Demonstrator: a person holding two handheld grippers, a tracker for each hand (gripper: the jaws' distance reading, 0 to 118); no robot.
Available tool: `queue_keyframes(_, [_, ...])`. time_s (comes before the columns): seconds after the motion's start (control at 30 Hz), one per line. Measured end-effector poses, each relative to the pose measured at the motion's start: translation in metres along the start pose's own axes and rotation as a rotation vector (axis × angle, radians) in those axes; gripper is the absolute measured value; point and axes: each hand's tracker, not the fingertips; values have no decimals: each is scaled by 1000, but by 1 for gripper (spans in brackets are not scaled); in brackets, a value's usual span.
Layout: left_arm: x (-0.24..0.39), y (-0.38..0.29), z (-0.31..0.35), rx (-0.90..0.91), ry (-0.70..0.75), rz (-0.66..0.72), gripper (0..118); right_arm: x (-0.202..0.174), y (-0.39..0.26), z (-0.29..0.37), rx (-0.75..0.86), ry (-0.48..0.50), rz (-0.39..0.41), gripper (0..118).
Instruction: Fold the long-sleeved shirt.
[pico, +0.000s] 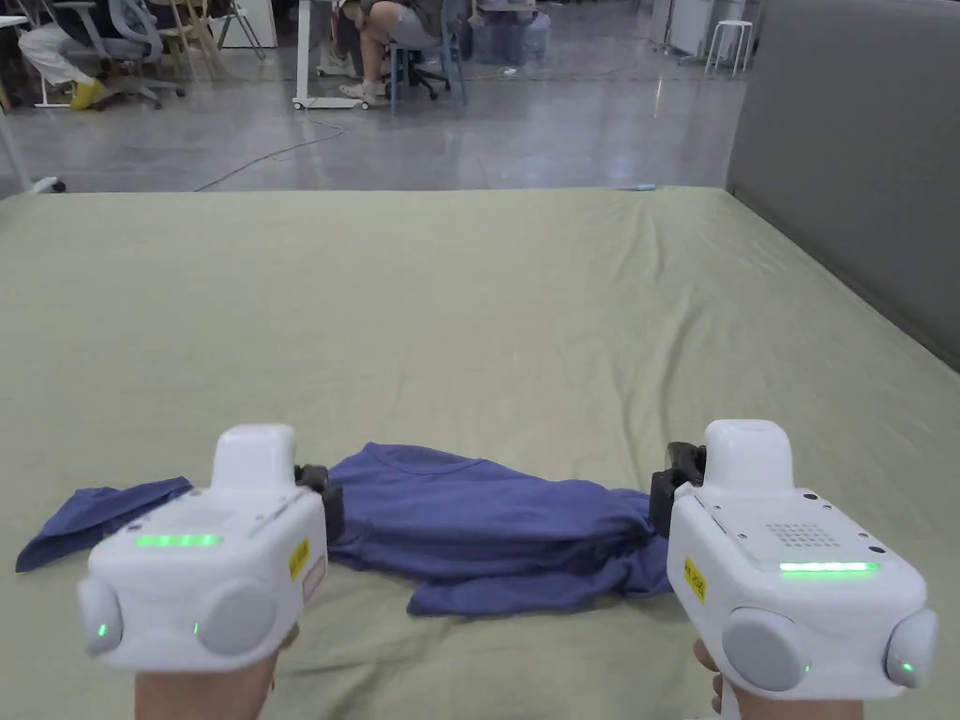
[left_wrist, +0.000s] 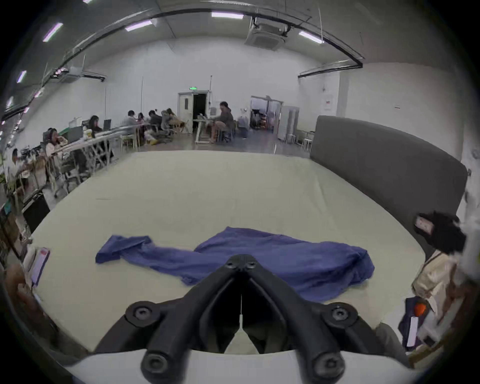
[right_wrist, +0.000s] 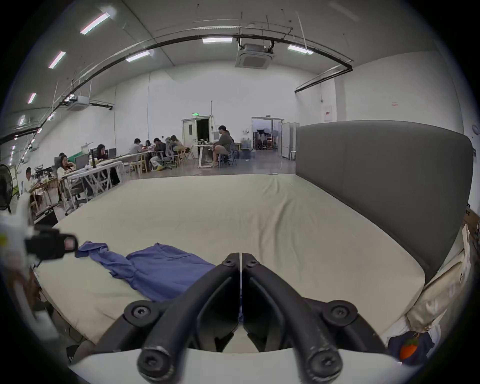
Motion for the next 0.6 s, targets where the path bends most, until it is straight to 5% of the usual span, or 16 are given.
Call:
queue_keyframes(0.03, [-4, 11, -25, -28, 1, -16, 33, 2, -1, -3, -4, 3, 4, 0])
queue_keyframes(0.1, [-9, 27, -76, -79, -37, -60, 114, 4, -3, -9, -22, -7, 7, 0])
queue_keyframes(0.13, [-12, 33, -109, -153, -22, -95, 118, 8, -5, -12, -29, -9, 1, 0])
queue_keyframes(0.3, [-29, 30, -240, -407, 16, -109, 118, 18, -14, -30, -84, -19, -19, 0])
queue_keyframes(0.5, [-21, 0, -303, -520, 67, -189, 116, 33, -15, -55, -150, -66, -16, 0])
queue_keyframes(0.6, [-11, 3, -289, -508, 73, -178, 58, 44, -13, -59, -153, -86, -23, 0])
